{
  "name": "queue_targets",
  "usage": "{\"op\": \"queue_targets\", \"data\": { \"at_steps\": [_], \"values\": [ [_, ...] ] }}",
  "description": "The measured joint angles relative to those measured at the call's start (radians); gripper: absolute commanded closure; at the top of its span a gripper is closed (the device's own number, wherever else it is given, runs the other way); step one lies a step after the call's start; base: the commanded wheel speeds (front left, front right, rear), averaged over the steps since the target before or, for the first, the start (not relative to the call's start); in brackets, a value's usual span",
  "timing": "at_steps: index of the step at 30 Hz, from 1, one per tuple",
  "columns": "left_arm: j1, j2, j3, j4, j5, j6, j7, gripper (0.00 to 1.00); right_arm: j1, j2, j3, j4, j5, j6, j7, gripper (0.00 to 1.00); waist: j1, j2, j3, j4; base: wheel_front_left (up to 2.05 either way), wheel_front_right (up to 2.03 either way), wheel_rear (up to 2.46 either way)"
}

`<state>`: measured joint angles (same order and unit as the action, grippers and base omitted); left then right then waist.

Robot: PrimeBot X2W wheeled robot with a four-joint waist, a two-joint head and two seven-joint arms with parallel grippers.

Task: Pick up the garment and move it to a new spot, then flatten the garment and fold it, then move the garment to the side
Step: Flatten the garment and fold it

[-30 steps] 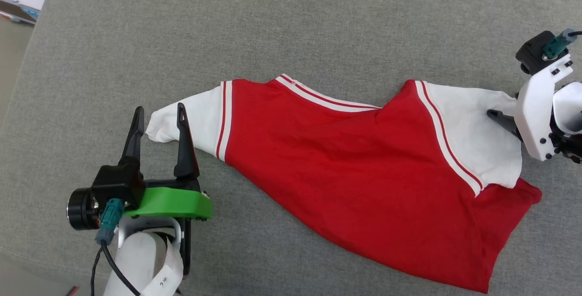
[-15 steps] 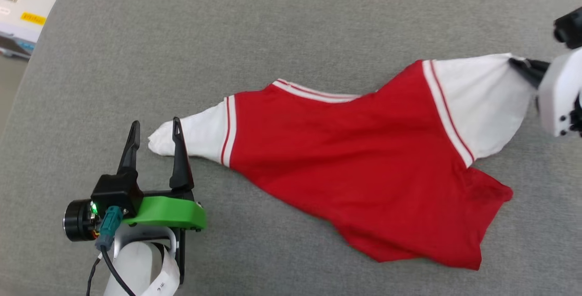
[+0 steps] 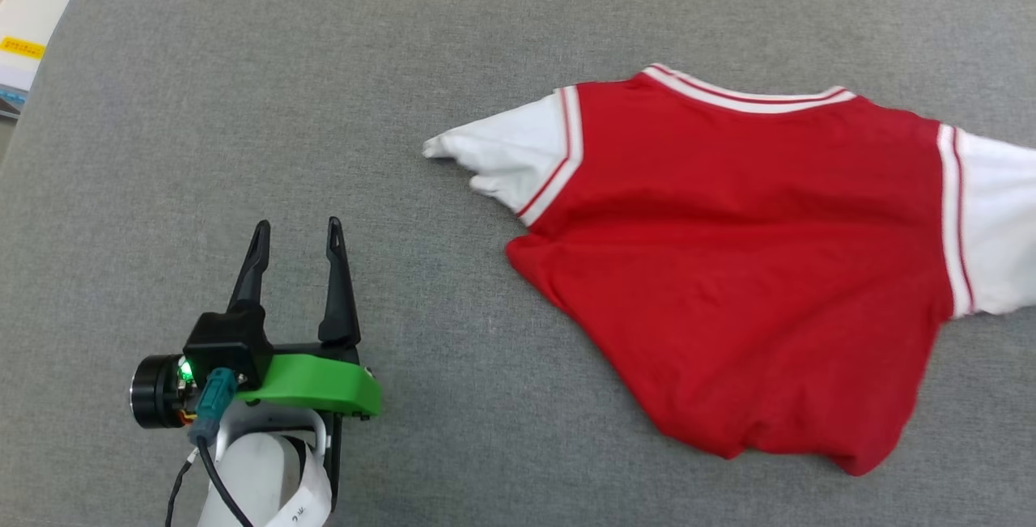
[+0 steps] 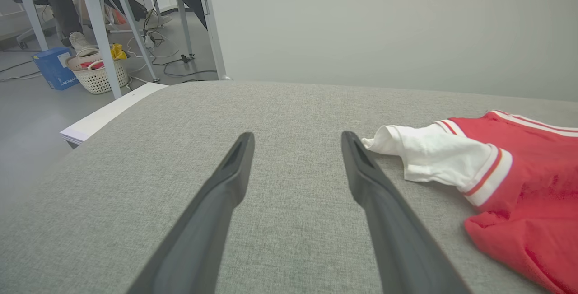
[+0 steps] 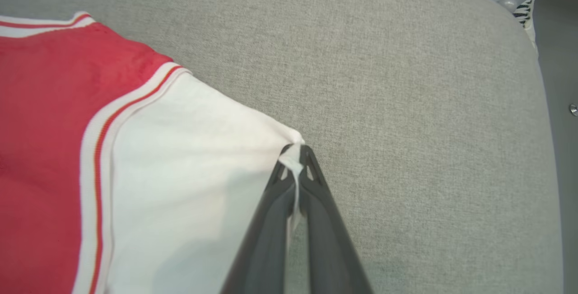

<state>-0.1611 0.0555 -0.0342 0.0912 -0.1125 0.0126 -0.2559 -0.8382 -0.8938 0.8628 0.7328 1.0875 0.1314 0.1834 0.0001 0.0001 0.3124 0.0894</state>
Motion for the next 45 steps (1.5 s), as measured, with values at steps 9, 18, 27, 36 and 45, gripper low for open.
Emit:
{"op": "queue_targets", "data": {
  "at_steps": [9, 18, 27, 36, 45],
  "values": [
    [0.000, 0.000, -0.024, 0.011, 0.000, 0.000, 0.000, 0.00, 0.058, 0.081, -0.021, 0.173, 0.048, 0.000, -0.002, 1.00, 0.0000, 0.0000, 0.010, 0.011, 0.00, 0.00, 0.00],
    [0.004, -0.001, -0.030, 0.036, 0.011, -0.009, 0.000, 0.00, 0.058, 0.121, -0.055, 0.222, 0.007, 0.000, -0.274, 0.00, 0.0000, 0.0000, -0.050, 0.003, 0.00, 0.00, 0.00],
    [0.016, 0.001, -0.018, 0.032, 0.010, -0.068, 0.000, 0.00, 0.098, 0.161, -0.153, 0.152, -0.130, 0.000, -0.436, 0.00, -0.0001, 0.0000, -0.144, -0.016, 0.00, 0.00, 0.00],
    [-0.175, 0.118, -0.141, 0.131, -0.036, -0.136, 0.102, 0.00, 0.416, 0.284, -0.570, -0.183, -0.445, 0.000, -0.440, 0.00, -0.0001, 0.0000, -0.208, -0.054, 0.00, 0.00, 0.00],
    [-0.444, 0.294, -0.481, 0.152, -0.381, -0.140, 0.545, 0.00, 0.666, 0.445, -0.779, -0.452, -0.634, 0.000, -0.396, 0.00, -0.0001, 0.0000, -0.205, -0.082, 0.00, 0.00, 0.00]
  ]
}}
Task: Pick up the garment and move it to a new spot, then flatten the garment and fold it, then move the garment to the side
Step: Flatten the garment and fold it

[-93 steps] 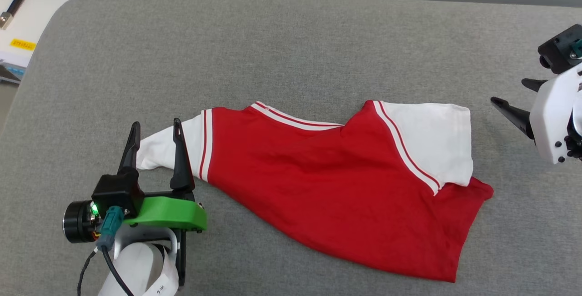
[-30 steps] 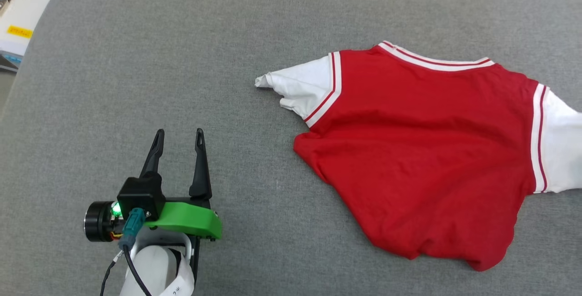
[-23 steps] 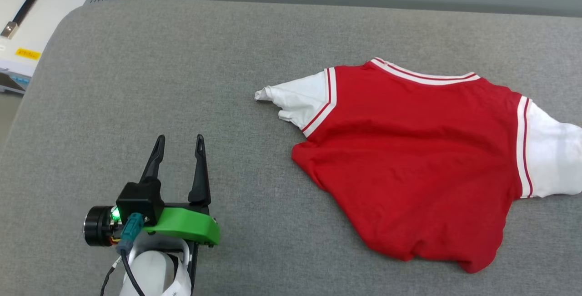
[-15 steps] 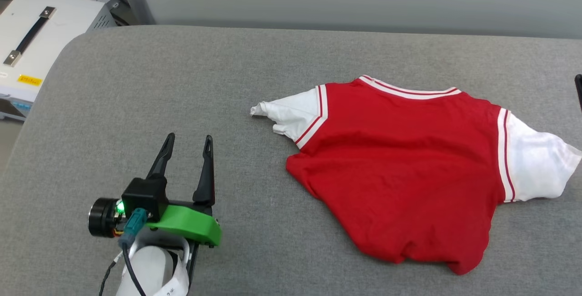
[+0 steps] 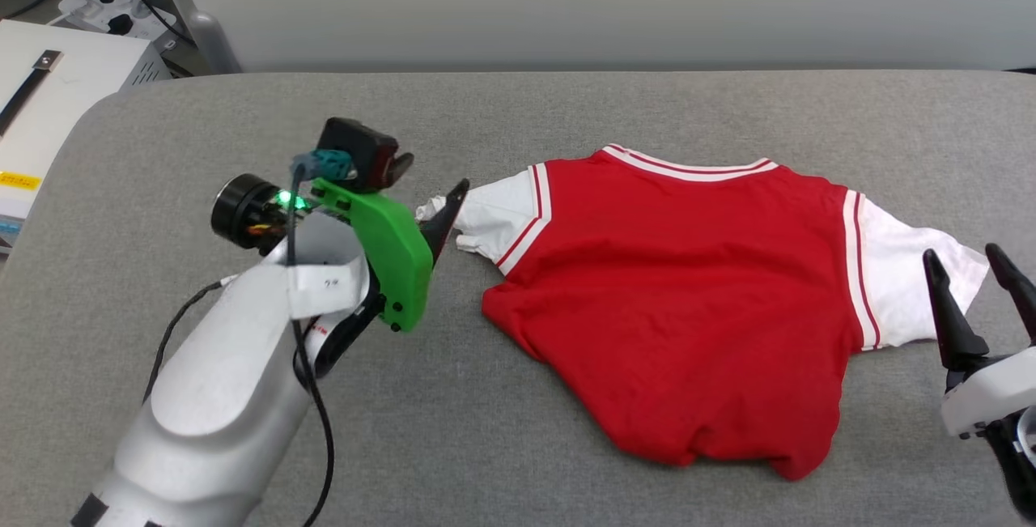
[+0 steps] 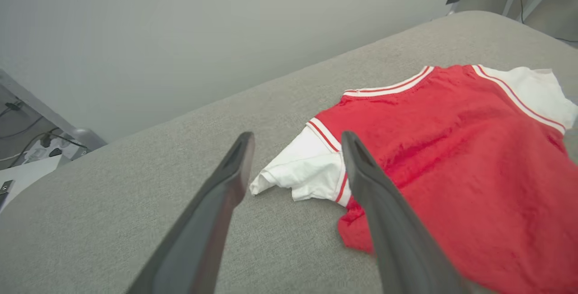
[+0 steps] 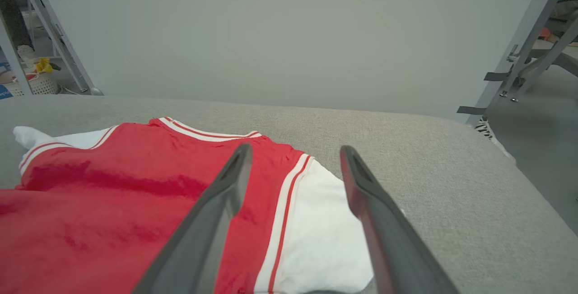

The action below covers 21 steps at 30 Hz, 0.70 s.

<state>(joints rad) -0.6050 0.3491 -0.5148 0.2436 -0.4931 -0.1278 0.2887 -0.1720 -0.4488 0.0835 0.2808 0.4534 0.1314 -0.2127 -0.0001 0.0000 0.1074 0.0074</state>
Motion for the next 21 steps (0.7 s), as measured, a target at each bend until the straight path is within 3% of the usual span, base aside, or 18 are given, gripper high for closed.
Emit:
{"op": "queue_targets", "data": {
  "at_steps": [5, 10, 21],
  "values": [
    [-0.113, 0.039, -0.175, 0.018, -0.165, 0.000, 0.233, 0.00, 0.059, 0.059, -0.051, -0.098, -0.049, 0.000, 0.060, 0.00, 0.0000, 0.0000, 0.013, -0.010, 0.00, 0.00, 0.00],
    [-0.230, 0.062, -0.332, 0.066, -0.284, 0.000, 0.367, 0.00, 0.066, 0.094, -0.065, -0.174, -0.073, 0.000, 0.105, 0.00, 0.0000, 0.0000, 0.047, -0.026, 0.00, 0.00, 0.00],
    [-0.303, 0.056, -0.516, 0.244, -0.362, 0.000, 0.372, 0.00, 0.031, 0.125, -0.046, -0.207, -0.099, 0.000, 0.125, 0.00, 0.0000, 0.0000, 0.139, -0.076, 0.00, 0.00, 0.00]
  ]
}}
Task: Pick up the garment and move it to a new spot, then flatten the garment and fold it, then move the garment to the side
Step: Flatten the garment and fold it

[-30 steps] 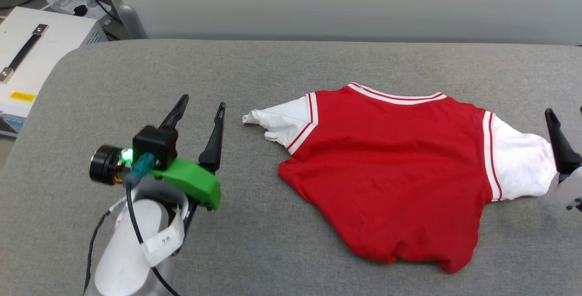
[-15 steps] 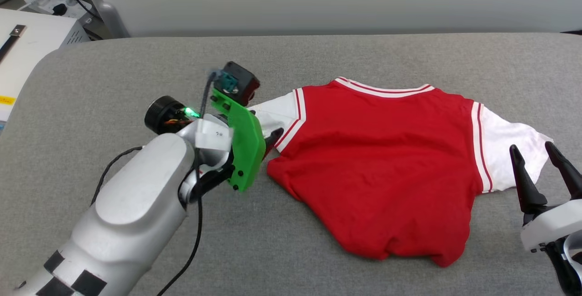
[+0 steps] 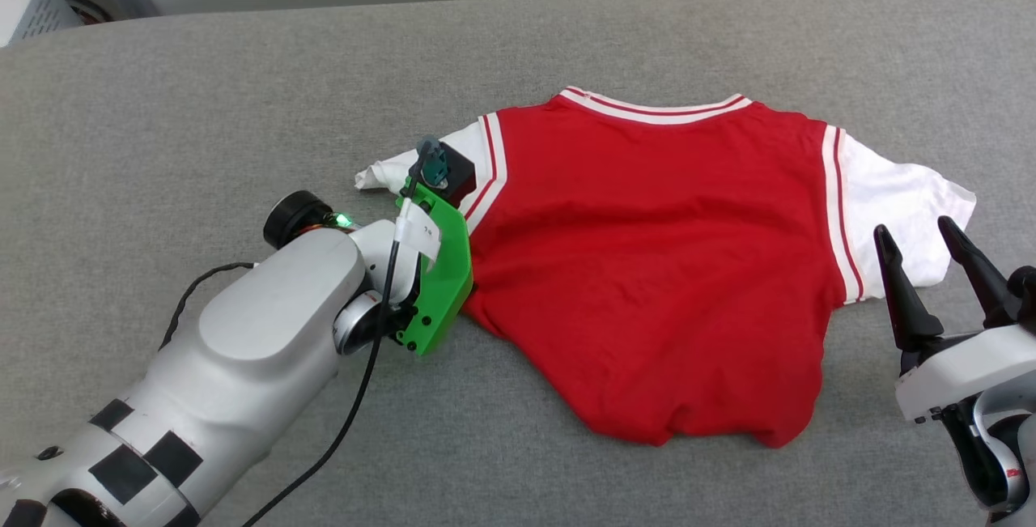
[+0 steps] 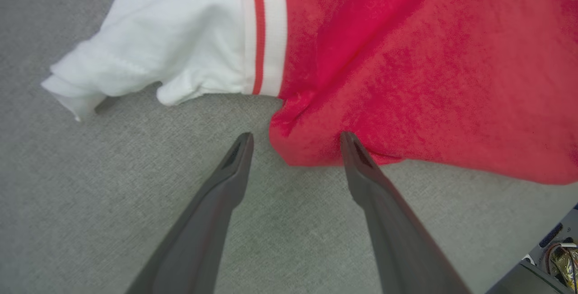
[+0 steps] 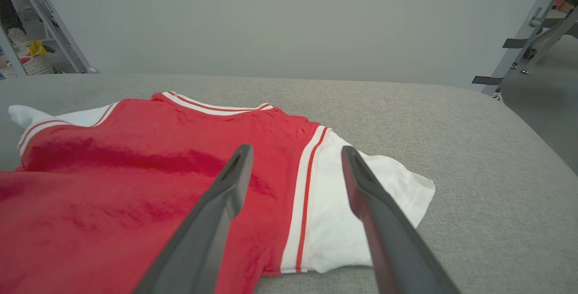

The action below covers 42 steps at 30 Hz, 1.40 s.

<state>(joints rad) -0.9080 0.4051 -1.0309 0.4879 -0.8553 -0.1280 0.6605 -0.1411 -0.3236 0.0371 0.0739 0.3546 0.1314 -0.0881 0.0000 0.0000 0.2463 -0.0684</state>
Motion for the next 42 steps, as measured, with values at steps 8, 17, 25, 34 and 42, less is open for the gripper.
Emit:
{"op": "queue_targets", "data": {
  "at_steps": [8, 17, 25, 34, 42],
  "values": [
    [-0.007, -0.006, -0.076, 0.087, -0.059, 0.000, -0.054, 0.00, -0.015, 0.002, 0.001, 0.020, -0.009, 0.000, -0.015, 0.00, 0.0000, 0.0000, 0.053, -0.033, 0.00, 0.00, 0.00],
    [-0.022, 0.005, -0.139, 0.067, -0.084, 0.000, -0.250, 1.00, -0.016, 0.005, -0.010, 0.055, -0.021, 0.000, -0.032, 0.00, 0.0000, 0.0000, 0.036, -0.024, 0.00, 0.00, 0.00],
    [0.027, 0.097, -0.125, -0.153, -0.050, 0.042, -0.428, 1.00, 0.036, 0.012, -0.034, 0.076, -0.021, 0.000, -0.040, 0.00, 0.0000, 0.0000, -0.046, 0.009, 0.00, 0.00, 0.00],
    [0.245, 0.237, -0.123, -0.454, -0.055, 0.241, -0.467, 1.00, 0.105, 0.027, -0.069, 0.070, -0.020, 0.000, -0.040, 0.00, 0.0000, 0.0000, -0.109, 0.062, 0.00, 0.00, 0.00],
    [0.422, 0.233, -0.176, -0.440, -0.100, 0.291, -0.476, 1.00, 0.122, 0.031, -0.084, 0.066, -0.019, 0.000, -0.030, 0.00, 0.0000, 0.0000, -0.113, 0.081, 0.00, 0.00, 0.00]
  ]
}}
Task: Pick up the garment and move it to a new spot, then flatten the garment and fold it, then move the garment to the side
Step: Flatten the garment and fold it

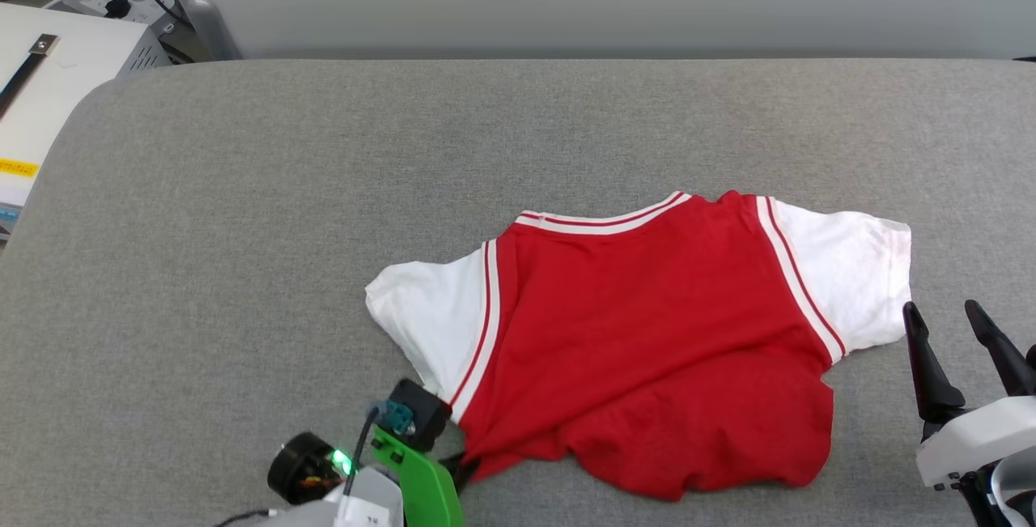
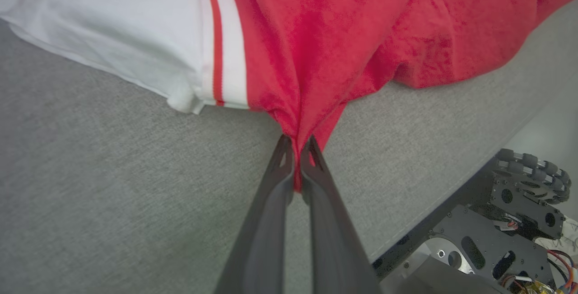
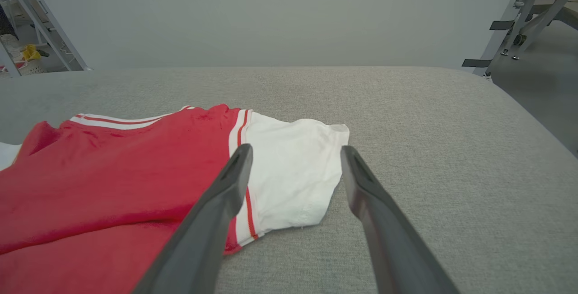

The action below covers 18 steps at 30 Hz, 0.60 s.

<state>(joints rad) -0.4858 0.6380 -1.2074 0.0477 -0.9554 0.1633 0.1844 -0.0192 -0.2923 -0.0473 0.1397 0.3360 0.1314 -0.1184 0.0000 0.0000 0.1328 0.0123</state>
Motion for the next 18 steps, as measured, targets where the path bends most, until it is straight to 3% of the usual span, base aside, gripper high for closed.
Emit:
{"op": "queue_targets", "data": {
  "at_steps": [7, 8, 9, 10, 14, 18],
  "values": [
    [0.053, -0.087, -0.019, 0.118, -0.041, -0.046, -0.027, 1.00, 0.002, -0.001, -0.012, -0.002, 0.000, 0.000, 0.010, 0.00, 0.0000, 0.0000, 0.004, 0.008, 0.00, 0.00, 0.00],
    [0.053, -0.094, -0.018, 0.131, -0.040, -0.046, -0.036, 0.72, 0.002, -0.001, -0.013, -0.002, 0.000, 0.000, 0.010, 0.00, 0.0000, 0.0000, 0.002, 0.009, 0.00, 0.00, 0.00],
    [0.052, -0.099, -0.018, 0.142, -0.034, -0.046, -0.049, 0.07, 0.003, -0.001, -0.014, -0.002, 0.000, 0.000, 0.012, 0.00, 0.0000, 0.0000, 0.000, 0.010, 0.00, 0.00, 0.00],
    [0.052, -0.102, -0.016, 0.149, -0.026, -0.046, -0.064, 0.00, 0.004, -0.001, -0.016, -0.002, 0.000, 0.000, 0.015, 0.00, 0.0000, 0.0000, -0.003, 0.012, 0.00, 0.00, 0.00],
    [0.042, -0.096, 0.008, 0.120, -0.010, -0.034, -0.100, 0.00, 0.023, 0.002, -0.025, -0.004, -0.002, 0.000, 0.019, 0.00, 0.0000, 0.0000, -0.022, 0.019, 0.00, 0.00, 0.00],
    [0.010, -0.056, 0.048, 0.021, -0.003, -0.007, -0.113, 0.00, 0.042, 0.010, -0.035, -0.007, -0.005, 0.000, 0.019, 0.00, 0.0000, 0.0000, -0.040, 0.029, 0.00, 0.00, 0.00]
  ]
}}
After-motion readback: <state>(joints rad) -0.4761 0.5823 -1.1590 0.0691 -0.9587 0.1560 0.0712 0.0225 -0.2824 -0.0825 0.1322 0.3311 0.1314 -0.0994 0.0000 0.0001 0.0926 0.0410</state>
